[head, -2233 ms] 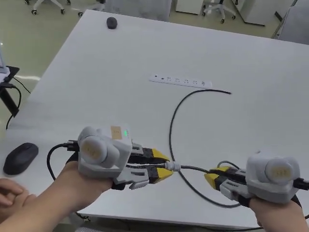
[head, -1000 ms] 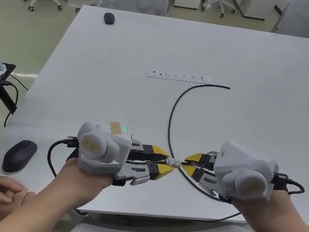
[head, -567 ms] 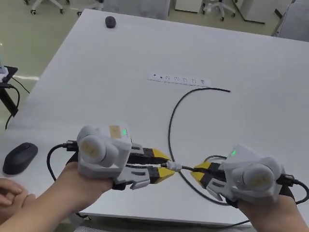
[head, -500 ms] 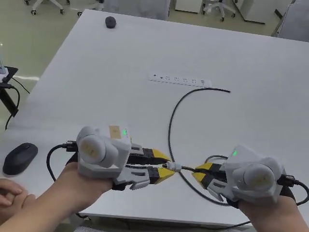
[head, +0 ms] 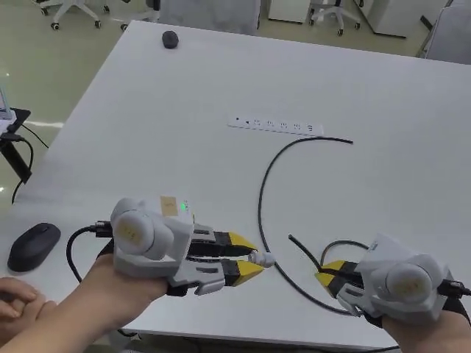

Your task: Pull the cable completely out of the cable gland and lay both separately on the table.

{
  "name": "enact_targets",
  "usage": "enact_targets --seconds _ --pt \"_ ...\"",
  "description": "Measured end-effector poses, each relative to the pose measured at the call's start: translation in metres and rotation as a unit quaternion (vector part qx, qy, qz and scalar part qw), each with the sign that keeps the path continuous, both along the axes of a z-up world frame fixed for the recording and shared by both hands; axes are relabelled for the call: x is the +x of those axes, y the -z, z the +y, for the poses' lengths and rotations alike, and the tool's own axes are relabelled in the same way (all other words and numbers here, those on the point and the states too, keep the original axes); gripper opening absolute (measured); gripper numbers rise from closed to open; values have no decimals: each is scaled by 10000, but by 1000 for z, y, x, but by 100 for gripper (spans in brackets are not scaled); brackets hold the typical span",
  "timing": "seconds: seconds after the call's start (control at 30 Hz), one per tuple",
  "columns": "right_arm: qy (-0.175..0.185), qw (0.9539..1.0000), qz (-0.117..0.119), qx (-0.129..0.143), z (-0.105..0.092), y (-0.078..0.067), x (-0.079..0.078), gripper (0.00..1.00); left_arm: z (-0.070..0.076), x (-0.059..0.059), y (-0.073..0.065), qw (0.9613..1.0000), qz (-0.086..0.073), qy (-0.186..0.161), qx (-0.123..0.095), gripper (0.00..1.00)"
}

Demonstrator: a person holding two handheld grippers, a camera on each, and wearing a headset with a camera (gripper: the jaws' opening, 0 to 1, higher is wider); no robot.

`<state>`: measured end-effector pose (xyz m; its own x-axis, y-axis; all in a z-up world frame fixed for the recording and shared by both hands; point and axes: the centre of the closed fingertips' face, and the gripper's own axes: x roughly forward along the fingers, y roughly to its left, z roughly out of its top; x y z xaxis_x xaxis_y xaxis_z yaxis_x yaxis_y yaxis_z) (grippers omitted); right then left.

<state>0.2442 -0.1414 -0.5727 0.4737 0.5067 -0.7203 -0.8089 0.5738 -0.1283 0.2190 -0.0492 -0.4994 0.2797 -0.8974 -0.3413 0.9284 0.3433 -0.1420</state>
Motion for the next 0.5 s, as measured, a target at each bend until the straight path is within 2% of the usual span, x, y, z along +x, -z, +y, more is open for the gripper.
enact_targets --seconds 0.3,0.5 --pt "-75 9999 -76 -68 9 -5 4 0 -1 -3 7 10000 -49 -16 47 15" --pt "-111 9997 -161 -112 19 -11 18 0 4 -4 10 9999 -13 -134 17 15"
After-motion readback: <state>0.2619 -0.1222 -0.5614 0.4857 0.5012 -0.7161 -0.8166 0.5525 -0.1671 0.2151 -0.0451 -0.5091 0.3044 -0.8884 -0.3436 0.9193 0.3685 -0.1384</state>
